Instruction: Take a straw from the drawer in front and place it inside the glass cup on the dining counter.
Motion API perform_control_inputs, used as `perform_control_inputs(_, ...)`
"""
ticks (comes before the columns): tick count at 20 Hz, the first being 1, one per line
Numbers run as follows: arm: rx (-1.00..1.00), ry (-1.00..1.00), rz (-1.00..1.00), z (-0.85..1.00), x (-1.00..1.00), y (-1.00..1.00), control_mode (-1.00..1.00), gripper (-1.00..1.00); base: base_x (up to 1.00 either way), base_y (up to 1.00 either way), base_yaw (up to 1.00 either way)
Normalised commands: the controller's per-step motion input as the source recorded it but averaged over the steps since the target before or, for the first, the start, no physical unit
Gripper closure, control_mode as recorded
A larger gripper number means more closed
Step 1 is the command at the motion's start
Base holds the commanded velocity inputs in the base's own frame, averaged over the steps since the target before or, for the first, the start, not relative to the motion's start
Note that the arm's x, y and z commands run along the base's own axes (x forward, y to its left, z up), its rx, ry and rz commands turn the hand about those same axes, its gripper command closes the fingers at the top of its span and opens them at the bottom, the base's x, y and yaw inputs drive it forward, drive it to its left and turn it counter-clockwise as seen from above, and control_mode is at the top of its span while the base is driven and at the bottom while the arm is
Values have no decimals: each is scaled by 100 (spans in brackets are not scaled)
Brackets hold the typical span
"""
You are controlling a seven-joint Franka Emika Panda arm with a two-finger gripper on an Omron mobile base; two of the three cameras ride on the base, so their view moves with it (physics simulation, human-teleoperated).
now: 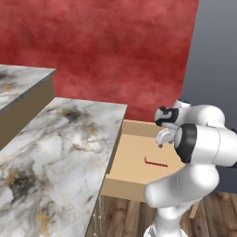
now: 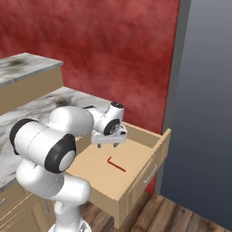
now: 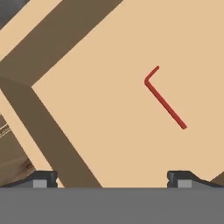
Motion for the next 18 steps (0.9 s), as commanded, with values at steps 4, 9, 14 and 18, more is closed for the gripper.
perform_control_inputs(4,-5,0,5,-3,0,0,-100,-100,0,0,0)
perform_control_inputs(9,-5,-1,5,-6,0,0,-100,-100,0,0,0)
perform_control_inputs(14,-5,-3,4,-7,4,0,-100,-100,0,0,0)
perform_control_inputs(18,-5,-9,4,-9,3,0,-100,-100,0,0,0)
